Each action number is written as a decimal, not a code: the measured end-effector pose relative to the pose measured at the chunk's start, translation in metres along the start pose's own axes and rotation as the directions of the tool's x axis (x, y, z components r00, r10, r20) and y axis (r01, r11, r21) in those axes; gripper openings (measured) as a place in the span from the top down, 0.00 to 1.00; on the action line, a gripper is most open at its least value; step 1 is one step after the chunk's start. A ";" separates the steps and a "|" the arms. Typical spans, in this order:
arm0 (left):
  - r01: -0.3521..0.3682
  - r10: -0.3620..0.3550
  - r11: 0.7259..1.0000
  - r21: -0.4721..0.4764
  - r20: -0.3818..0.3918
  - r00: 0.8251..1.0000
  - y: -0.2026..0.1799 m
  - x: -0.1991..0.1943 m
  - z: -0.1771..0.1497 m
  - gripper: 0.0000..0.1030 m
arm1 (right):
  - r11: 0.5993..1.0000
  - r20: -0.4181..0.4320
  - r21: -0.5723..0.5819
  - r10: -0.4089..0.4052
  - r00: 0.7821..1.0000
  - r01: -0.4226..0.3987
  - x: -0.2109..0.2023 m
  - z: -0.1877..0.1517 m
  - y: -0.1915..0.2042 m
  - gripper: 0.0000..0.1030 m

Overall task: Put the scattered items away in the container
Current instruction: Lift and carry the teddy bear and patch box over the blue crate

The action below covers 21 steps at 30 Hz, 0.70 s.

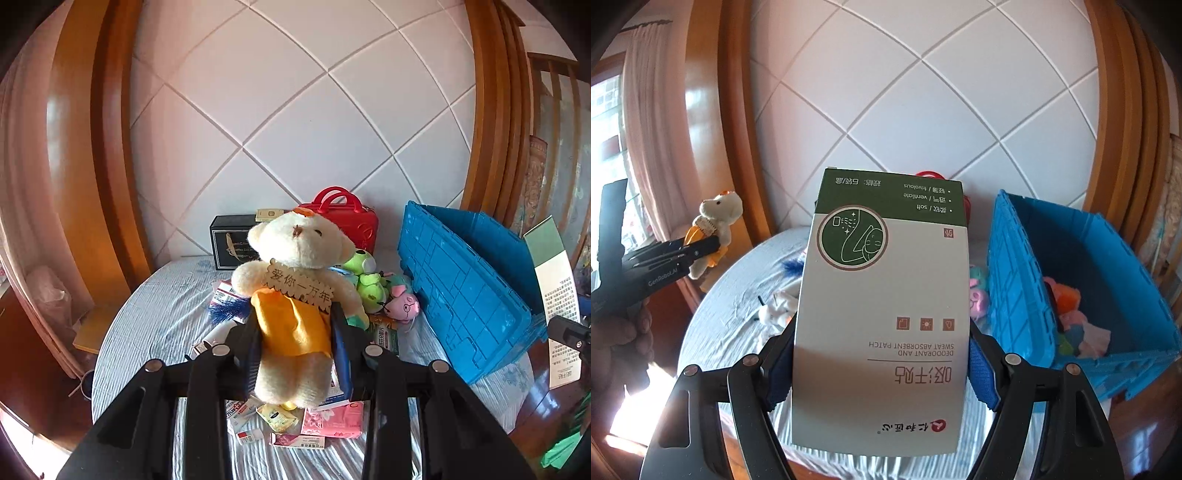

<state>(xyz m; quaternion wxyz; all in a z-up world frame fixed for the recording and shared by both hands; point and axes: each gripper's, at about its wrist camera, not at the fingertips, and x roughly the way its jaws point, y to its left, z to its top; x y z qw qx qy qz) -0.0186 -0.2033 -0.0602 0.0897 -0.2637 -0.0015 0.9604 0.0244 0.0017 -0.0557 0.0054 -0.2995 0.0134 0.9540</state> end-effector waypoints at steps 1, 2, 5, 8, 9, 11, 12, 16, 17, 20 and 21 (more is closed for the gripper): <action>-0.003 0.003 1.000 -0.002 0.001 1.000 0.000 -0.002 0.000 0.69 | 1.000 0.003 -0.002 0.007 1.000 -0.007 -0.001 0.000 0.002 0.25; -0.005 0.005 1.000 -0.004 0.003 1.000 -0.001 -0.004 0.000 0.69 | 1.000 0.005 -0.008 0.015 1.000 -0.015 -0.002 0.001 0.004 0.25; -0.018 0.018 1.000 -0.010 0.017 1.000 -0.003 -0.010 0.002 0.68 | 0.999 0.020 -0.026 0.036 0.999 -0.036 -0.006 0.005 0.007 0.25; -0.032 0.032 0.999 -0.011 0.029 0.999 -0.008 -0.016 0.007 0.68 | 0.998 0.041 -0.037 0.059 0.997 -0.058 -0.011 0.010 0.007 0.25; -0.037 0.038 0.999 -0.009 0.034 0.999 -0.010 -0.018 0.008 0.69 | 0.997 0.048 -0.038 0.067 0.997 -0.065 -0.012 0.012 0.007 0.25; -0.050 0.050 0.999 -0.008 0.048 0.998 -0.014 -0.024 0.012 0.69 | 0.996 0.061 -0.042 0.082 0.995 -0.080 -0.014 0.015 0.005 0.25; -0.057 0.057 0.998 -0.009 0.054 0.997 -0.016 -0.027 0.015 0.69 | 0.995 0.066 -0.046 0.092 0.994 -0.089 -0.015 0.016 0.003 0.25; -0.086 0.086 0.996 -0.011 0.077 0.993 -0.027 -0.036 0.023 0.68 | 0.991 0.082 -0.057 0.126 0.989 -0.121 -0.016 0.022 -0.007 0.25; -0.091 0.092 0.996 -0.011 0.083 0.992 -0.031 -0.038 0.025 0.68 | 0.990 0.084 -0.059 0.134 0.987 -0.129 -0.017 0.023 -0.010 0.25; -0.105 0.105 0.994 -0.007 0.099 0.990 -0.044 -0.043 0.033 0.68 | 0.986 0.095 -0.069 0.156 0.983 -0.149 -0.019 0.027 -0.023 0.25; -0.110 0.110 0.994 -0.005 0.102 0.989 -0.049 -0.044 0.035 0.68 | 0.985 0.096 -0.072 0.161 0.982 -0.155 -0.019 0.028 -0.029 0.25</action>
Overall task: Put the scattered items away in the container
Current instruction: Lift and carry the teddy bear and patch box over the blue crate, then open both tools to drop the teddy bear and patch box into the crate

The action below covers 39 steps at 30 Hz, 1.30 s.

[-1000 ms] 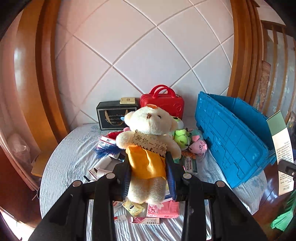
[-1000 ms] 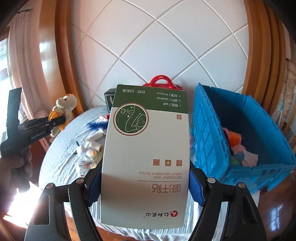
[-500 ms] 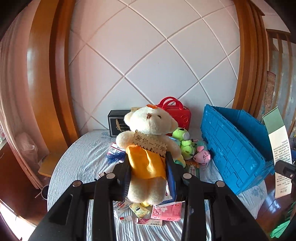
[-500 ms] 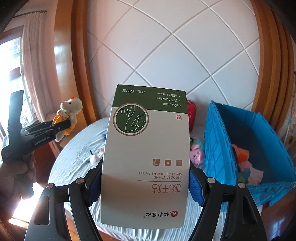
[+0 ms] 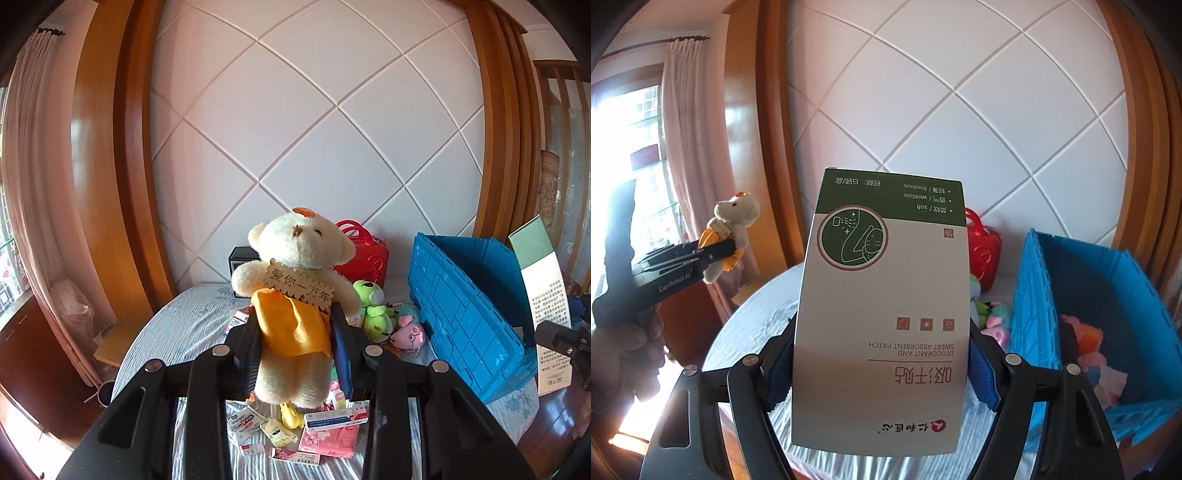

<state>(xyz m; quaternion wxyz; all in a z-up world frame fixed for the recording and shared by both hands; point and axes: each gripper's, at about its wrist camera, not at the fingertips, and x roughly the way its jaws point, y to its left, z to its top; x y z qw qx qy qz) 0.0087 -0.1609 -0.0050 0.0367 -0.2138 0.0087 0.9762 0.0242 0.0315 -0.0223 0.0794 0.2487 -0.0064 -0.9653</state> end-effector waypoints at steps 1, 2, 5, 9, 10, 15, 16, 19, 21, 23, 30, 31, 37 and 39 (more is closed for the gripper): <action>-0.005 0.005 1.000 0.001 0.006 1.000 -0.006 -0.001 0.003 0.68 | 1.000 0.002 -0.001 0.005 1.000 -0.005 0.000 0.001 -0.006 0.25; -0.008 0.008 1.000 0.002 0.011 1.000 -0.011 -0.002 0.006 0.68 | 1.000 0.004 -0.002 0.008 1.000 -0.008 -0.001 0.002 -0.012 0.25; -0.013 0.013 1.000 0.014 0.024 1.000 -0.033 0.000 0.017 0.68 | 1.000 0.010 -0.008 0.014 1.000 -0.014 -0.004 0.006 -0.031 0.25; -0.008 0.007 0.999 0.043 0.030 1.000 -0.067 0.008 0.030 0.68 | 1.000 0.014 -0.002 0.006 1.000 -0.006 -0.005 0.010 -0.063 0.25; -0.005 0.003 0.999 0.052 0.030 1.000 -0.077 0.011 0.033 0.68 | 1.000 0.016 0.002 0.003 1.000 -0.003 -0.006 0.011 -0.071 0.25; 0.020 -0.024 0.995 0.100 0.039 0.999 -0.128 0.025 0.049 0.69 | 0.999 0.009 0.029 -0.025 1.000 0.025 -0.006 0.011 -0.122 0.25; 0.024 -0.029 0.994 0.108 0.041 0.999 -0.139 0.028 0.051 0.69 | 0.999 0.008 0.035 -0.030 1.000 0.029 -0.005 0.010 -0.132 0.25; 0.049 -0.053 0.991 0.125 0.029 0.998 -0.170 0.041 0.056 0.68 | 0.998 0.003 0.052 -0.046 0.999 0.045 -0.005 0.008 -0.162 0.25; 0.064 -0.067 0.989 0.136 0.021 0.998 -0.189 0.048 0.059 0.68 | 0.996 0.000 0.064 -0.056 0.998 0.056 -0.006 0.005 -0.183 0.25; 0.077 -0.080 0.986 0.147 0.014 0.997 -0.207 0.053 0.062 0.68 | 0.995 -0.005 0.077 -0.066 0.998 0.066 -0.007 0.003 -0.203 0.25; 0.108 -0.109 0.980 0.167 0.002 0.994 -0.256 0.070 0.072 0.68 | 0.990 -0.014 0.107 -0.091 0.996 0.092 -0.010 0.001 -0.261 0.25; 0.114 -0.115 0.978 0.173 0.000 0.993 -0.263 0.073 0.073 0.68 | 0.989 -0.014 0.112 -0.096 0.995 0.097 -0.011 0.000 -0.268 0.25; 0.158 -0.158 0.966 0.207 -0.015 0.987 -0.302 0.091 0.080 0.68 | 0.982 -0.020 0.144 -0.121 0.992 0.123 -0.016 -0.004 -0.304 0.25; 0.173 -0.173 0.961 0.216 -0.019 0.985 -0.312 0.096 0.082 0.69 | 0.979 -0.021 0.154 -0.133 0.991 0.135 -0.018 -0.006 -0.316 0.25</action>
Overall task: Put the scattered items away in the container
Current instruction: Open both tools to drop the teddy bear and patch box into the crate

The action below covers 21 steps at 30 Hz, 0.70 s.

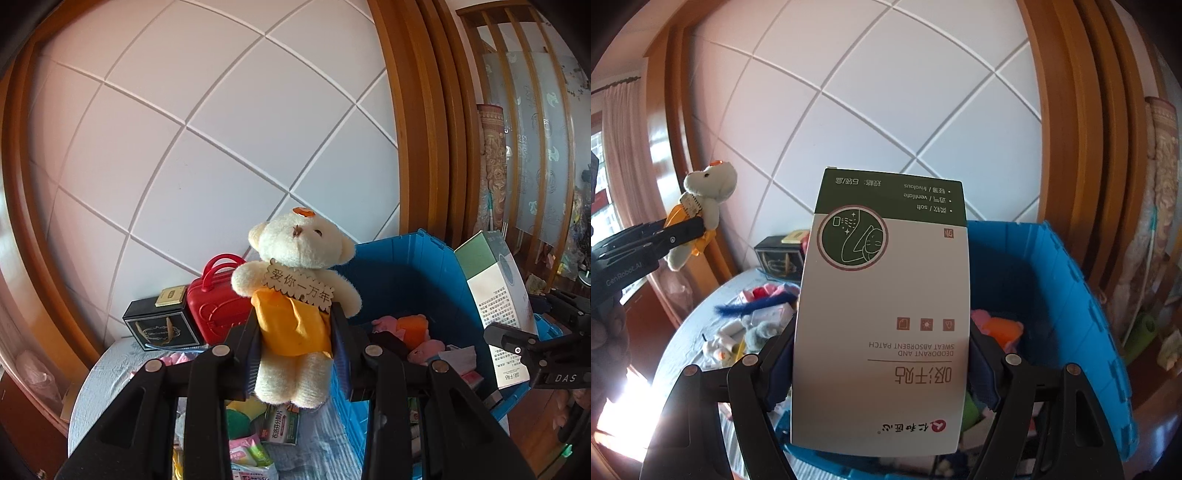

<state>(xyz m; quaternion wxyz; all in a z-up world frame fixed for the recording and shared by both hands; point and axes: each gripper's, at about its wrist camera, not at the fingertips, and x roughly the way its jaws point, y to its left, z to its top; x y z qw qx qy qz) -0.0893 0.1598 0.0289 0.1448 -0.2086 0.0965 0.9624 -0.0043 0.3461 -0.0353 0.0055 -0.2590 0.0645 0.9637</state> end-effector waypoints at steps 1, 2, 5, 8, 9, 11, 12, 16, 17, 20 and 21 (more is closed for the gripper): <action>0.009 -0.009 1.000 0.005 -0.001 1.000 -0.005 0.005 0.003 0.68 | 1.000 0.001 0.006 -0.005 1.000 0.005 0.000 0.000 -0.006 0.25; 0.017 -0.017 1.000 0.011 -0.001 1.000 -0.011 0.010 0.005 0.68 | 1.000 0.002 0.012 -0.011 1.000 0.011 0.000 0.000 -0.013 0.25; 0.043 -0.043 0.999 0.029 -0.005 0.999 -0.028 0.024 0.011 0.69 | 0.999 0.002 0.028 -0.030 1.000 0.030 -0.002 0.001 -0.031 0.25; 0.071 -0.071 0.997 0.042 -0.013 0.997 -0.043 0.037 0.016 0.68 | 0.998 -0.004 0.046 -0.051 0.999 0.051 0.000 0.001 -0.052 0.25; 0.080 -0.079 0.996 0.047 -0.016 0.997 -0.048 0.042 0.017 0.68 | 0.997 -0.007 0.053 -0.058 0.998 0.058 0.000 0.001 -0.060 0.25; 0.097 -0.096 0.994 0.052 -0.022 0.995 -0.057 0.050 0.020 0.69 | 0.995 -0.012 0.066 -0.073 0.997 0.073 0.000 0.000 -0.073 0.25; 0.105 -0.104 0.993 0.055 -0.026 0.994 -0.061 0.054 0.020 0.69 | 0.994 -0.014 0.073 -0.079 0.997 0.080 0.001 -0.001 -0.080 0.25; 0.139 -0.136 0.988 0.068 -0.048 0.990 -0.079 0.069 0.024 0.69 | 0.989 -0.026 0.101 -0.104 0.994 0.106 -0.002 -0.005 -0.101 0.25; 0.147 -0.143 0.987 0.071 -0.055 0.988 -0.083 0.074 0.025 0.69 | 0.988 -0.029 0.111 -0.107 0.994 0.109 -0.002 -0.006 -0.106 0.25; 0.168 -0.163 0.983 0.079 -0.072 0.984 -0.096 0.085 0.027 0.69 | 0.984 -0.037 0.133 -0.115 0.993 0.118 -0.001 -0.009 -0.118 0.25; 0.176 -0.169 0.981 0.084 -0.079 0.982 -0.101 0.089 0.027 0.69 | 0.983 -0.039 0.137 -0.118 0.992 0.122 0.000 -0.009 -0.123 0.25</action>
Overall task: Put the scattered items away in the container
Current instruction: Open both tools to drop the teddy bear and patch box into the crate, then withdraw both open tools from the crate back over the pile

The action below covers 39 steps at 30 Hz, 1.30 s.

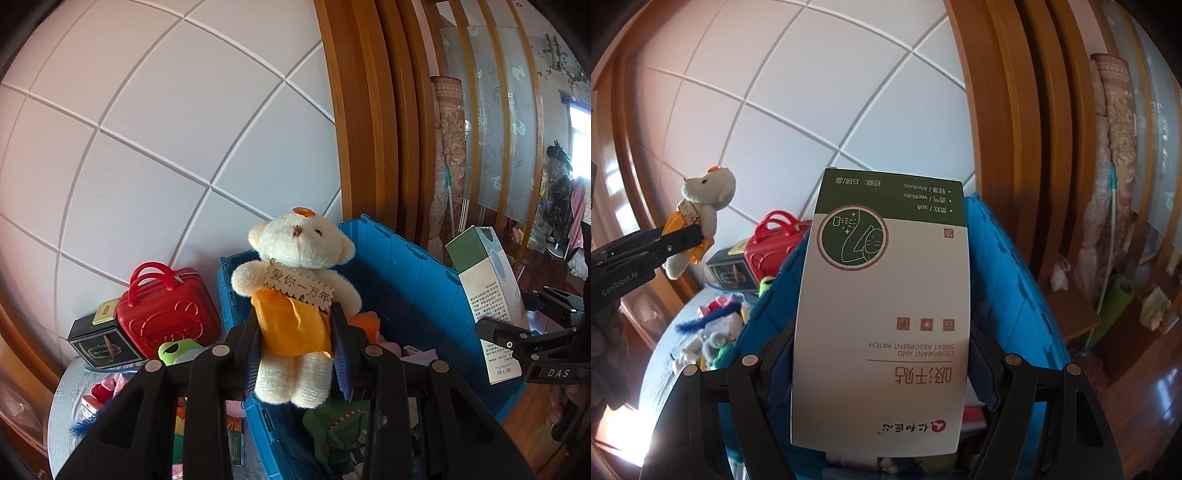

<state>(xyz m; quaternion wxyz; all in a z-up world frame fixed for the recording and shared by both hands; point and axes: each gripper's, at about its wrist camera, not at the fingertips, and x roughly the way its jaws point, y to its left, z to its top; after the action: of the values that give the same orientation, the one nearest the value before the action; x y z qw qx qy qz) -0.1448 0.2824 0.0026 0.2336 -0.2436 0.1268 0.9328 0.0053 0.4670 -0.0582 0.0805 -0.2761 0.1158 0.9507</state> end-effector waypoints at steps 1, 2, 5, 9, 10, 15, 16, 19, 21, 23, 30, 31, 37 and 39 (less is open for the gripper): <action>0.011 -0.011 1.000 0.004 -0.008 1.000 -0.004 0.004 0.001 0.69 | 1.000 -0.002 0.005 -0.003 1.000 0.003 0.002 0.000 -0.004 0.25; 0.022 -0.022 1.000 0.008 -0.014 1.000 -0.007 0.009 0.003 0.69 | 1.000 -0.004 0.011 -0.006 1.000 0.006 0.004 0.000 -0.008 0.25; 0.045 -0.044 0.999 0.028 -0.026 0.999 -0.018 0.019 0.006 0.69 | 1.000 -0.006 0.025 -0.015 1.000 0.015 0.010 0.002 -0.015 0.25; 0.071 -0.069 0.997 0.044 -0.034 0.997 -0.026 0.027 0.009 0.68 | 0.999 -0.010 0.036 -0.029 1.000 0.029 0.016 0.005 -0.023 0.25; 0.080 -0.079 0.996 0.046 -0.035 0.996 -0.028 0.029 0.010 0.67 | 0.999 -0.012 0.038 -0.032 0.999 0.033 0.017 0.005 -0.024 0.25; 0.139 -0.140 0.990 -0.022 -0.044 0.989 -0.028 0.034 0.014 0.16 | 0.998 0.003 0.027 -0.061 0.998 0.061 0.016 0.008 -0.024 0.12; 0.136 -0.138 0.990 -0.044 -0.039 0.990 -0.025 0.033 0.014 0.00 | 0.997 0.006 0.024 -0.067 0.998 0.067 0.017 0.008 -0.023 0.01; 0.122 -0.125 0.990 -0.063 -0.039 0.991 -0.016 0.032 0.012 0.00 | 0.997 0.004 0.026 -0.072 0.997 0.072 0.020 0.011 -0.025 0.00; 0.095 -0.099 0.993 -0.071 -0.045 0.994 -0.007 0.032 0.008 0.00 | 0.997 -0.001 0.023 -0.070 0.998 0.070 0.022 0.012 -0.023 0.00; 0.074 -0.079 0.993 -0.088 -0.054 0.995 0.005 0.029 0.002 0.00 | 0.998 -0.006 0.020 -0.058 0.998 0.058 0.024 0.012 -0.019 0.00; -0.028 0.016 0.990 -0.135 -0.094 0.995 0.051 0.009 -0.033 0.00 | 1.000 -0.014 -0.021 0.007 1.000 -0.008 0.036 0.012 0.014 0.00; -0.042 0.028 0.988 -0.146 -0.099 0.995 0.059 0.005 -0.040 0.00 | 0.999 -0.015 -0.032 0.019 1.000 -0.019 0.037 0.011 0.023 0.00; -0.113 0.087 0.972 -0.208 -0.129 0.988 0.109 -0.023 -0.083 0.00 | 0.992 -0.043 -0.096 0.081 0.996 -0.085 0.049 0.002 0.077 0.00; -0.143 0.113 0.964 -0.224 -0.139 0.984 0.128 -0.034 -0.099 0.00 | 0.987 -0.054 -0.122 0.097 0.994 -0.103 0.053 -0.002 0.100 0.00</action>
<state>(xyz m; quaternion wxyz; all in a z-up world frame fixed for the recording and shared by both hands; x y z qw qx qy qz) -0.1429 0.1252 -0.0487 0.1340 -0.3187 0.0463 0.9372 -0.0591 0.3755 -0.0713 0.0124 -0.2972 0.0718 0.9520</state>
